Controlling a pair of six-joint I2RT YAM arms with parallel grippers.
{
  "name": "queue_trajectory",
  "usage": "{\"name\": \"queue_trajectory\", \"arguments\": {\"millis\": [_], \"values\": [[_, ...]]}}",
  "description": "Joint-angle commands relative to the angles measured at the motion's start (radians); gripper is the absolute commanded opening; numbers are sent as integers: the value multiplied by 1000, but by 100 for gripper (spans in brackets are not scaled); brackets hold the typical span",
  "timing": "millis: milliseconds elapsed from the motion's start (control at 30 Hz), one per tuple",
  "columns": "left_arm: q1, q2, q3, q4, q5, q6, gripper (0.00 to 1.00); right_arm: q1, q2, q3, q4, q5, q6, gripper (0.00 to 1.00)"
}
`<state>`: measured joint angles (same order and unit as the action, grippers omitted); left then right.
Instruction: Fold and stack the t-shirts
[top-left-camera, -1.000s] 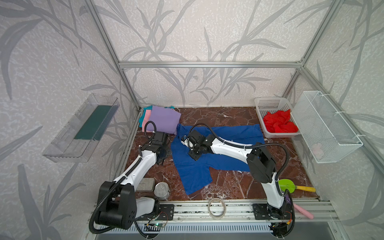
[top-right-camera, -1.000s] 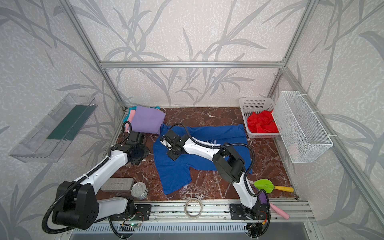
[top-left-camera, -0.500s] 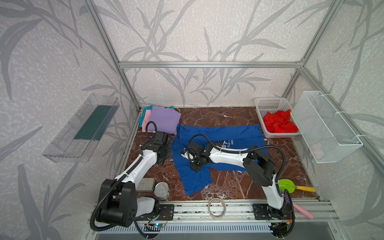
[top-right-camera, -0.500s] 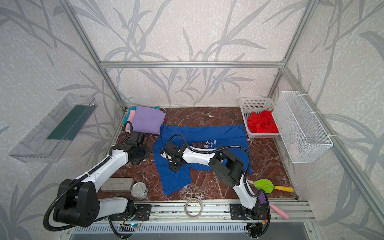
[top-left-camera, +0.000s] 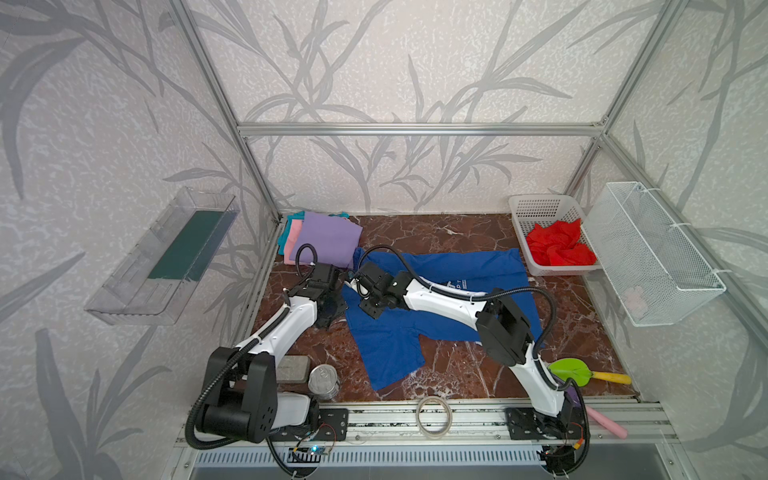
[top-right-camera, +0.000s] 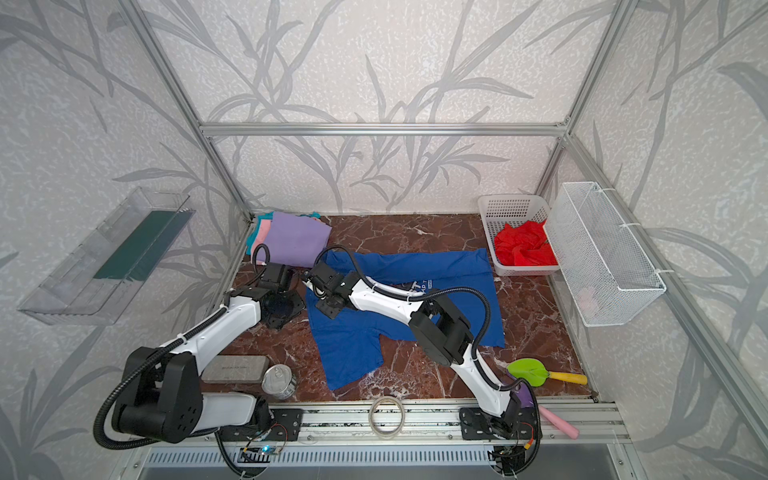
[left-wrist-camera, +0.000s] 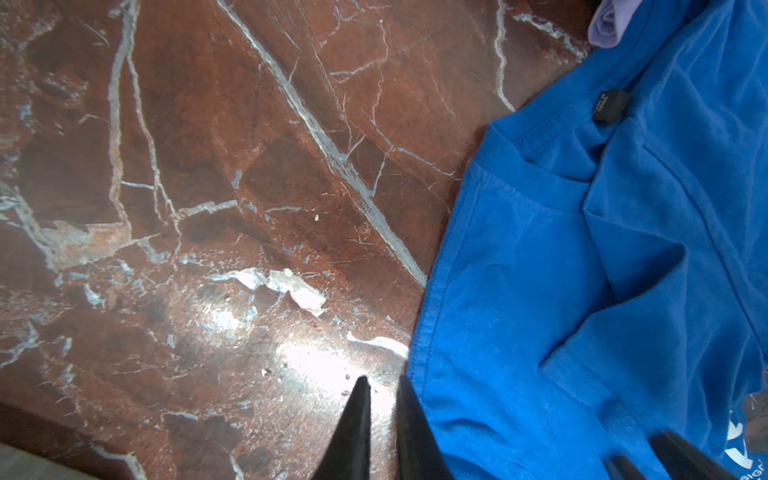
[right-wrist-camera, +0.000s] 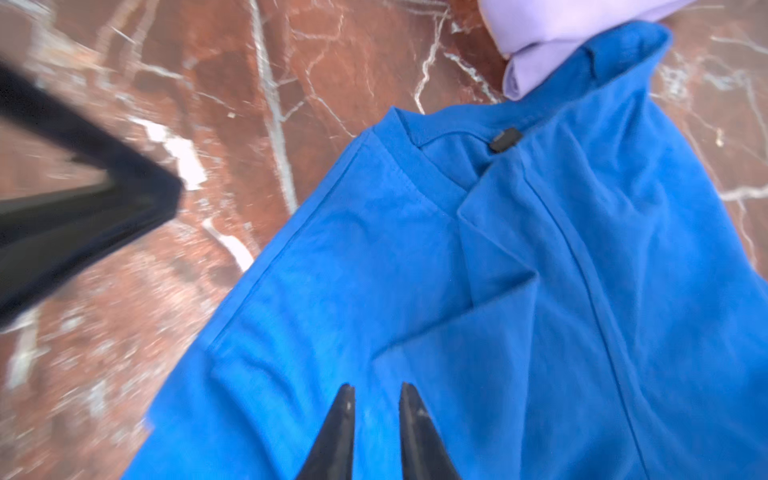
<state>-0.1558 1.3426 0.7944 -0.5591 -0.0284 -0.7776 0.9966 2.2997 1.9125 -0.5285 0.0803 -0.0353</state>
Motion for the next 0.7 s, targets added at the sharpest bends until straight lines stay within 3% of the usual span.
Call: {"name": "queue_trajectory", "arguments": {"millis": [0, 333, 500, 667], "values": [[0, -5, 0, -17, -23, 10, 16, -6, 71, 41, -96, 19, -10, 25], [1, -11, 1, -27, -36, 18, 17, -29, 105, 50, -107, -14, 35, 32], [0, -9, 5, -26, -31, 18, 17, -39, 93, 46, -108, -61, 53, 15], [0, -5, 11, -32, -31, 21, 17, -50, 69, 54, -117, -111, 62, 14]]}}
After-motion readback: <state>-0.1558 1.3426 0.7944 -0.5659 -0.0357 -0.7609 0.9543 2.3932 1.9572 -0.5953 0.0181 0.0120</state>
